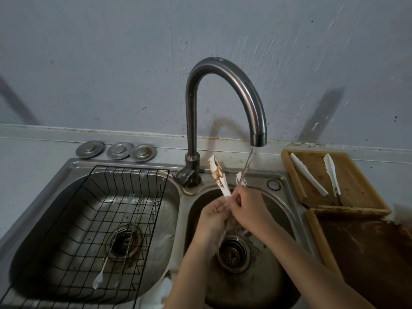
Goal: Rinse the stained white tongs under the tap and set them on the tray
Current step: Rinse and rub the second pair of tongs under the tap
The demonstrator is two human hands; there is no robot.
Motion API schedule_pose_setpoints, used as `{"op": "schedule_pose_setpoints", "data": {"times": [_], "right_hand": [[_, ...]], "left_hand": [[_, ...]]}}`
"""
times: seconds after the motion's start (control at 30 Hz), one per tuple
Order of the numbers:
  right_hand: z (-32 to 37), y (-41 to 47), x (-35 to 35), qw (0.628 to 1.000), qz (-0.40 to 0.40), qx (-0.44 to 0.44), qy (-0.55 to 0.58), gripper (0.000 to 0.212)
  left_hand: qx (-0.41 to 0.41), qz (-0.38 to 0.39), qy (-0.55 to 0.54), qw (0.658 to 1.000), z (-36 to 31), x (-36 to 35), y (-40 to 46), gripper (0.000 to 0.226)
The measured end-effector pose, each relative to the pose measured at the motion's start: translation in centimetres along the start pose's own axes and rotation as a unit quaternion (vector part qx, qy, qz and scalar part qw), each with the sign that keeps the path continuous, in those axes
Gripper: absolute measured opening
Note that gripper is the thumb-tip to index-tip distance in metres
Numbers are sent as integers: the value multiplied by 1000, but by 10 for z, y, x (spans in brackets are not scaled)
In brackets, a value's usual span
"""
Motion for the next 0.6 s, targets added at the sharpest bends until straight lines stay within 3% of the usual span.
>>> {"op": "schedule_pose_setpoints", "data": {"times": [0.2,0.3,0.43,0.6], "right_hand": [[-7,-3,8,1000,-20,-10,-12,19],[-13,-9,4,1000,10,-14,0,13],[-11,-19,6,999,37,18,-20,22],[-12,-34,45,991,-107,42,-63,18]], "left_hand": [[8,-26,-47,999,9,-5,2,19],[21,-77,-78,994,11,0,4,25],[53,-96,-158,981,17,-6,9,26],[75,-79,-233,966,24,-24,11,23]]}}
Point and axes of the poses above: each hand's wrist, its own y-axis towards the middle knuckle, its own x-axis out of the back of the hand, z = x × y, the point moved 10 cm from there along y, towards the middle knuckle, and after that the axes turned 5 degrees about z, right-handed, at the moved point
